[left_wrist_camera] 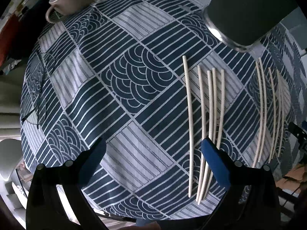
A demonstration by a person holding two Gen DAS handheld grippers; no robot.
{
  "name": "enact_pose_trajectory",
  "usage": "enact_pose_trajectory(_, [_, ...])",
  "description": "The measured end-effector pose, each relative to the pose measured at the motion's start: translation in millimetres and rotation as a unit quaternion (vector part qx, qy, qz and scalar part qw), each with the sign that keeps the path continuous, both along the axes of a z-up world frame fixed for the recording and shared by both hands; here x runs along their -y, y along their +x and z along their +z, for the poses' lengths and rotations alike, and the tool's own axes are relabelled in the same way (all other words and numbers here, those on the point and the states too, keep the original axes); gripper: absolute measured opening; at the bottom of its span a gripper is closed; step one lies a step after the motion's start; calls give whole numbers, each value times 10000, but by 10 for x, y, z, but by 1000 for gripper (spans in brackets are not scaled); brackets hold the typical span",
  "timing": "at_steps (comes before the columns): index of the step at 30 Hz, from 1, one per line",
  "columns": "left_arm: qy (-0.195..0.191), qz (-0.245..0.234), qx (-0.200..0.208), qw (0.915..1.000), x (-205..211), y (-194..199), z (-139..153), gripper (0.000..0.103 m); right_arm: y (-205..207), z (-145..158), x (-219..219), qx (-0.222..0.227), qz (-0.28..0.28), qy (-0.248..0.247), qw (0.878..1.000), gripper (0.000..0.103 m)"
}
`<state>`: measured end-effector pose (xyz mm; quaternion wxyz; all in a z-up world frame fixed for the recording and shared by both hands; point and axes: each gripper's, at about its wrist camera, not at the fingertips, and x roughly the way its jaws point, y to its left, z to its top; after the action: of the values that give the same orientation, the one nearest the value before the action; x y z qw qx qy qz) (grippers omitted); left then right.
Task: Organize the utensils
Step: 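Lower both tools toward the loose wooden chopsticks on the cloth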
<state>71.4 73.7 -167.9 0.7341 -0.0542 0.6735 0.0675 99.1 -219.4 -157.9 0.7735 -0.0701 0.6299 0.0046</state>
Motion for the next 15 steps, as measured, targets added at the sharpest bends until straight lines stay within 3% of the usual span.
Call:
enact_pose_trajectory(11, [-16,96,-109,9999,-21,166,-256,99,108,-237,12,-207,-34,-68,9998,95])
enact_pose_trajectory(15, [-16,154,-42,9999,-54,203,-257,99,169,-275,71,-199,-62,180,9996,95])
